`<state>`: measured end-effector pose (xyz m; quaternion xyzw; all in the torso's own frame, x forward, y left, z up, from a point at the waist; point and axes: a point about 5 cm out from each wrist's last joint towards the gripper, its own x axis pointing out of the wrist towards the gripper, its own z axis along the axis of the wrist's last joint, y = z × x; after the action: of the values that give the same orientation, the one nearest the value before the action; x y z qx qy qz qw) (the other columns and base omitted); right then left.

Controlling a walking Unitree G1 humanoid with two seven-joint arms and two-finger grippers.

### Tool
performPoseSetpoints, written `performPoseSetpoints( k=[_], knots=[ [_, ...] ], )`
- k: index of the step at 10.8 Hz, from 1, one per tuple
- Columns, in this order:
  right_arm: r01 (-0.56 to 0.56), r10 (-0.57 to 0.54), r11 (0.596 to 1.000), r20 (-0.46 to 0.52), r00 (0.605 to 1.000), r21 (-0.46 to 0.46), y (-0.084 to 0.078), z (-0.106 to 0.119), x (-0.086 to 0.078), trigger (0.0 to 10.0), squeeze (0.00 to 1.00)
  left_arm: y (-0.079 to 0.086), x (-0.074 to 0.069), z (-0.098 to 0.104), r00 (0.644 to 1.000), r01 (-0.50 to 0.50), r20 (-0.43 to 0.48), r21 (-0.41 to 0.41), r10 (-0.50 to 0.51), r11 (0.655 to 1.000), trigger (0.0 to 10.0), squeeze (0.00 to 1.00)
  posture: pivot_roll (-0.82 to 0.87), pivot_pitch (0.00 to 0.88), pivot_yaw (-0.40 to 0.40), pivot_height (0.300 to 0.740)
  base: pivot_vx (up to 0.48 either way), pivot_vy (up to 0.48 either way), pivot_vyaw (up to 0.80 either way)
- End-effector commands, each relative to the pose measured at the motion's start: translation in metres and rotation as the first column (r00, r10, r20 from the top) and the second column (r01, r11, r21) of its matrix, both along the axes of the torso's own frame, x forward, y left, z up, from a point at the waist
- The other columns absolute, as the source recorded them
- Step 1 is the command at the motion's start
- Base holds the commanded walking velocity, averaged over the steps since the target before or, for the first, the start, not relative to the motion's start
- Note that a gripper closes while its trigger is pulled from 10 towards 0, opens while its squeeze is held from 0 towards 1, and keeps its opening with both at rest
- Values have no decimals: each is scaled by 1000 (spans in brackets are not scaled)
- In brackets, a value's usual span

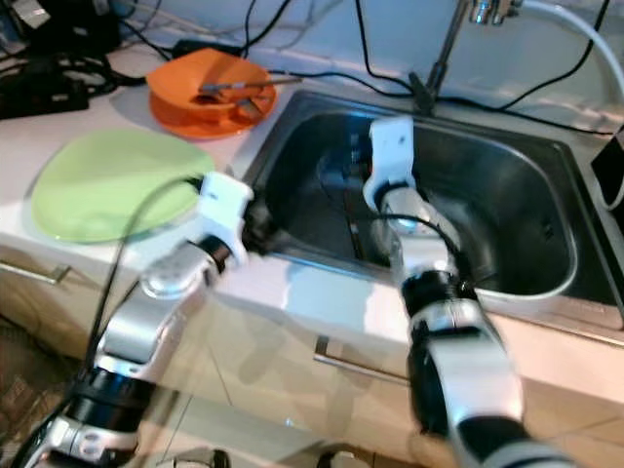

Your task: Kitchen organization

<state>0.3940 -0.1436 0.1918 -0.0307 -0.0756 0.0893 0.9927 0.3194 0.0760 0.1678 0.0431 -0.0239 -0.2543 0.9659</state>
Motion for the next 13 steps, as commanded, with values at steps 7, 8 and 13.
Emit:
performPoseSetpoints(
  k=[7, 8, 13],
  knots=[
    [40, -44, 970, 11, 999, 241, 9, -45, -70, 10000, 0, 31, 4, 5, 955, -247, 220, 222, 199, 943, 10000, 0, 24, 60, -41, 740, 0, 0, 0],
    [27, -25, 966, -10, 1000, 256, 17, -47, -73, 10000, 0, 37, 8, 7, 941, -300, 260, 348, 215, 888, 10000, 0, 29, 55, -40, 740, 0, 0, 0],
    [-3, 17, 961, -50, 999, 277, 34, -50, -76, 10000, 0, 49, 19, 25, 940, -337, 241, 548, 241, 766, 10000, 0, 49, 30, -34, 740, 0, 0, 0]
  ],
)
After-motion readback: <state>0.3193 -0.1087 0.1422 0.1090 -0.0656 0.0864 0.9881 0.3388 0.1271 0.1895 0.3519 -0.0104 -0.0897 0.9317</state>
